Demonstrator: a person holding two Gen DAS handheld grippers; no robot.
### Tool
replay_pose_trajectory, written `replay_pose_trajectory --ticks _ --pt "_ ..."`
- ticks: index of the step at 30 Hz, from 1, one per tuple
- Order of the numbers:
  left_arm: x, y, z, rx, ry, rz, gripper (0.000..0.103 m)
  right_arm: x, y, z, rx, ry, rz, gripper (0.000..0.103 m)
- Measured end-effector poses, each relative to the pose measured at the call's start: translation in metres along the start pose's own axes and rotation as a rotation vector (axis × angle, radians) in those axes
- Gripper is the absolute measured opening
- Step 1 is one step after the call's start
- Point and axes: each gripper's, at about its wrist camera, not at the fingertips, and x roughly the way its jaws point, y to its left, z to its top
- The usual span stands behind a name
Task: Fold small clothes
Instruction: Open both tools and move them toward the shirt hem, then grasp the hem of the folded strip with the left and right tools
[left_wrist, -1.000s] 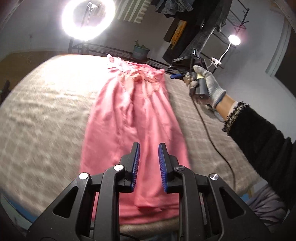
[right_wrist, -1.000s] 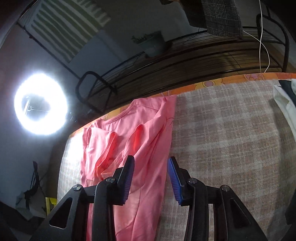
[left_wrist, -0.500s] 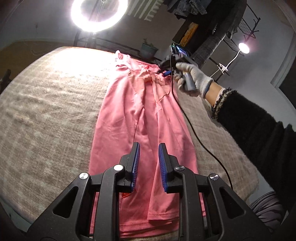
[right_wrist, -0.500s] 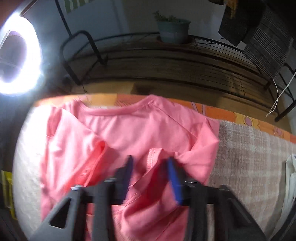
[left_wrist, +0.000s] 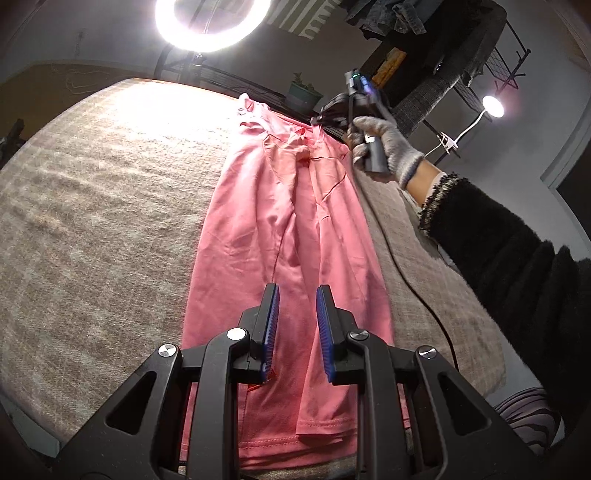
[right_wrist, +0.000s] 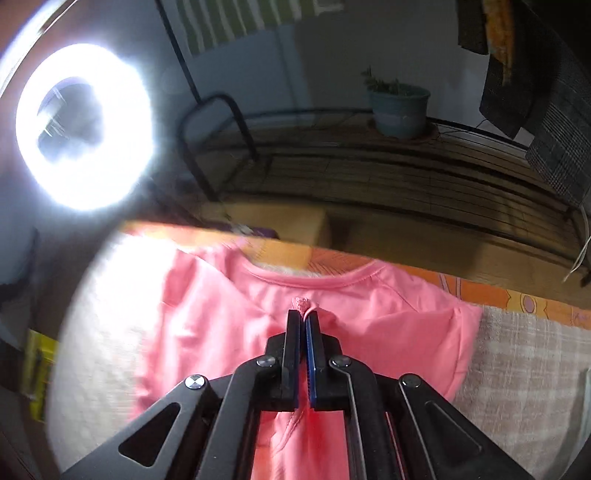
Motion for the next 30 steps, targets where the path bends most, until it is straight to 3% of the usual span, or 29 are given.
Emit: replay_pose_trajectory --ticks 3,5,6,11,16,20,23,28,30 --pt "0.001 0.002 0.001 -0.005 0.0 0.005 0.019 0.026 0.004 -0.004 0.003 0.061 -0.009 0.007" --pt "0.0 0.002 0.001 0.004 -0.002 0.013 0.019 0.032 0.004 -0.006 0.011 0.088 0.034 0.03" --pt "-0.001 0.002 0.001 0.008 -0.007 0.018 0.02 0.026 0.003 -0.006 0.024 0.075 0.058 0.036" --pt "-0.01 0.002 0.0 0.049 -0.043 0.052 0.019 -0.038 -0.014 -0.008 0.103 -0.03 0.157 0.038" --pt "-0.024 0.008 -0.002 0.093 -0.071 0.104 0.019 -0.128 -0.026 -0.042 0.13 -0.118 0.16 0.039" --pt "-0.03 0.026 -0.002 0.083 -0.052 0.143 0.021 -0.191 -0.026 -0.102 0.128 -0.119 0.123 0.039" --pt "-0.032 0.047 -0.003 0.028 -0.016 0.149 0.032 -0.222 -0.018 -0.17 0.139 -0.079 0.113 0.039" --pt "-0.028 0.073 -0.014 -0.024 0.088 0.143 0.034 -0.234 0.003 -0.286 0.173 0.053 0.172 0.039" --pt "-0.025 0.078 -0.019 -0.031 0.136 0.128 0.034 -0.23 0.014 -0.319 0.18 0.089 0.197 0.044"
